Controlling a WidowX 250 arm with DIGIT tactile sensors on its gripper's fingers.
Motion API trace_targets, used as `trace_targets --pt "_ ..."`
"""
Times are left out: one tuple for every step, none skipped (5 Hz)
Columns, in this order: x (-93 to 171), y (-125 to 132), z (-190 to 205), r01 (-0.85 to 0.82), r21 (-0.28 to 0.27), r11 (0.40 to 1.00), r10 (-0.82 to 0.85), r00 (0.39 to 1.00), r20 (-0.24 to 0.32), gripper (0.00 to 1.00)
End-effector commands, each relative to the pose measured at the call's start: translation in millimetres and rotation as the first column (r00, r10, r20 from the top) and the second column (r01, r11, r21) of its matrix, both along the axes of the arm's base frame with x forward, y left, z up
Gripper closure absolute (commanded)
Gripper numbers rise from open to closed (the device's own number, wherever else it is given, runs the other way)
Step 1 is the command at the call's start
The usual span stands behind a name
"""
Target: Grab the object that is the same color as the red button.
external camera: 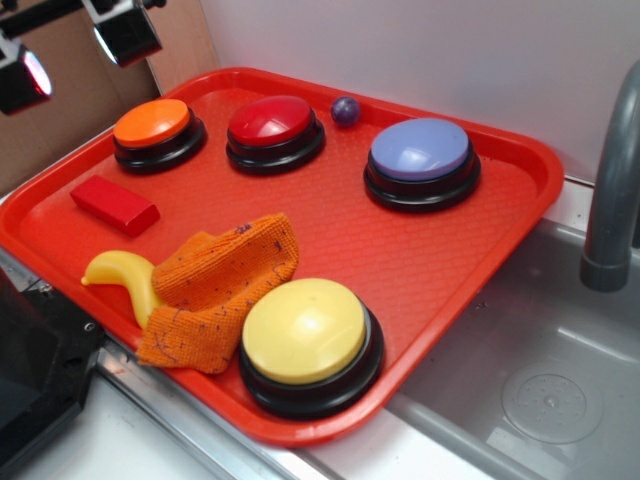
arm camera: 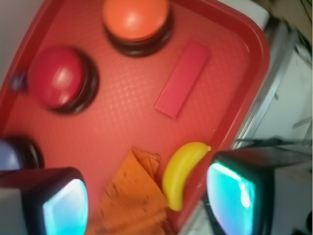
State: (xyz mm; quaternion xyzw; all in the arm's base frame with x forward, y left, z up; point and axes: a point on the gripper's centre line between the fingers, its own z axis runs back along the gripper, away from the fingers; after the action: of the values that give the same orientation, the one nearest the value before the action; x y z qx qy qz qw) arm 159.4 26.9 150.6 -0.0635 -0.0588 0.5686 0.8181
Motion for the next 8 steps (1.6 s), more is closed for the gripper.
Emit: trace_targets --pt "3 20 -43 -0.318 0.059 0.946 0.317 0.948 0.025 0.0" --pt "6 28 -59 -0.357 0.083 0.93 0.358 0.934 -0.005 0.0" --pt "9 36 -78 -0.376 0.123 0.918 0.383 0.923 -0.037 0.0" --pt "9 42 -90 -0.394 0.158 0.905 0.407 0.911 -0.063 0.0" --pt "8 50 -106 -0.423 0.186 0.887 0.444 0.891 -0.094 0.0" --pt "4 55 -118 -0.461 0.177 0.87 0.477 0.877 -0.056 0.0" --pt "2 58 -134 -0.482 0.203 0.853 0.496 0.868 -0.025 0.0" --pt "5 57 -141 -0.467 0.225 0.855 0.483 0.876 -0.016 0.0"
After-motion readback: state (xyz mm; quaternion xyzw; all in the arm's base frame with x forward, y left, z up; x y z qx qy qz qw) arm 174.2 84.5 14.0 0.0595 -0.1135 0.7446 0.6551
